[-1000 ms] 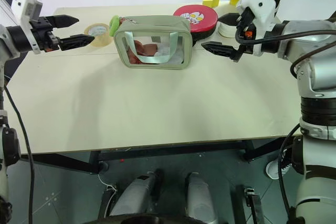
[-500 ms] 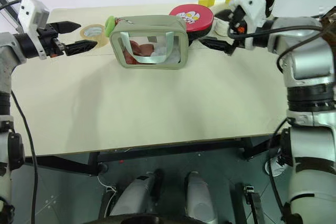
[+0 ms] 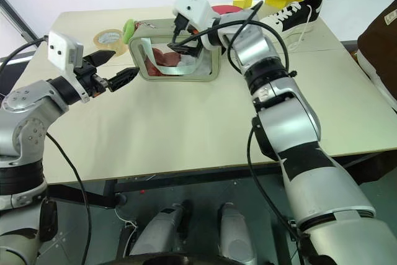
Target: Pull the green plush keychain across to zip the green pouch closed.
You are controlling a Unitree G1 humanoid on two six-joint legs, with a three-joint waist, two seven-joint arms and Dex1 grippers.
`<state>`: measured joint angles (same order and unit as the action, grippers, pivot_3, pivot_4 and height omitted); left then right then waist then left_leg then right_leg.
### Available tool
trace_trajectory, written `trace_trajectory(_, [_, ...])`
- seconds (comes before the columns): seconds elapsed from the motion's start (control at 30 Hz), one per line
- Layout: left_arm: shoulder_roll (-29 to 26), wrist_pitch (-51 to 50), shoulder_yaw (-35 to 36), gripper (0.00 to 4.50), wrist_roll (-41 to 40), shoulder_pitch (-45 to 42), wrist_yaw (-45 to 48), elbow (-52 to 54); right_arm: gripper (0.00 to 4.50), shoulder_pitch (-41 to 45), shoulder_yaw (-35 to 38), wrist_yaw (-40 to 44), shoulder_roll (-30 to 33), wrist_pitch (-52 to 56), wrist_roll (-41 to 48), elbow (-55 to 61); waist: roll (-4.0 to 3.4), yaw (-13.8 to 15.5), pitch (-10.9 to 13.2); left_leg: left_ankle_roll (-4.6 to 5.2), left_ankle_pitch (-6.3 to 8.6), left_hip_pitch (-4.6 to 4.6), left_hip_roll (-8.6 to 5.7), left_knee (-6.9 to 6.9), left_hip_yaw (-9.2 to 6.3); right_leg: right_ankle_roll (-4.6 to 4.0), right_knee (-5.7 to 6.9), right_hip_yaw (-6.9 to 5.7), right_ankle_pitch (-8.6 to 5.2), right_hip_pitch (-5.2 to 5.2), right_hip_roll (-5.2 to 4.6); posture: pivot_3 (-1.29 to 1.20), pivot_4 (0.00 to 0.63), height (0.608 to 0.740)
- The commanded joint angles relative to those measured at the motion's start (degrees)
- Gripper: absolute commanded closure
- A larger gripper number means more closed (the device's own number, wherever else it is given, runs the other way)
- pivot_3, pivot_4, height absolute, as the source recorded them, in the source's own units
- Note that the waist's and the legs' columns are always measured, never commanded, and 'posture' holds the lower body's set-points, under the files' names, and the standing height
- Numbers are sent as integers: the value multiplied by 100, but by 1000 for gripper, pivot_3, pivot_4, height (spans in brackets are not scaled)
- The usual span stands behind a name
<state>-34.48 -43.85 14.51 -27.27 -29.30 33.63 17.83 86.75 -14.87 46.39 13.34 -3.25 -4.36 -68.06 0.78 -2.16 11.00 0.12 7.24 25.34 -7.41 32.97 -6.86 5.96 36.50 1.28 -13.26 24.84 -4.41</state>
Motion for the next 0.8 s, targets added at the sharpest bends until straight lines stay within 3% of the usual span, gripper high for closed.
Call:
trace_trajectory(0.03, [-3, -56, 95, 28, -148, 40, -168, 358, 82, 273, -125, -34, -123, -328, -415, -427, 0, -17, 0, 0, 0, 0, 0, 0, 0, 0, 1, 1, 0, 1, 1, 0, 150, 740])
trace_trajectory(0.27, [-140, -77, 175, 28, -266, -91, -242, 293, 82, 269, -390, -627, -151, -360, -1216, -794, 0, -34, 0, -6, -3, 0, 1, -4, 3, -2, 32, 7, -1, 20, 4, 0, 150, 740])
trace_trajectory(0.37, [-181, -27, 111, 0, -267, -155, -250, 230, 872, 286, -429, -686, -133, -428, -1403, -816, 0, -32, 0, -7, -3, 0, 0, -5, 3, -3, 36, 7, -2, 22, 3, 0, 150, 740])
trace_trajectory(0.6, [-205, 96, -19, 0, -226, -303, -182, 10, 4341, 360, -219, -755, -87, -518, -1441, -795, -1, -40, 0, -8, -3, -2, -1, -7, 3, -3, 37, 7, -2, 22, 4, 0, 150, 740])
trace_trajectory(0.8, [-217, 224, -82, 0, -166, -407, -115, -196, 4434, 457, 5, -591, -21, -553, -1368, -733, -1, -42, 0, -8, -3, -2, -1, -7, 4, -3, 38, 7, -2, 24, 4, 0, 150, 740])
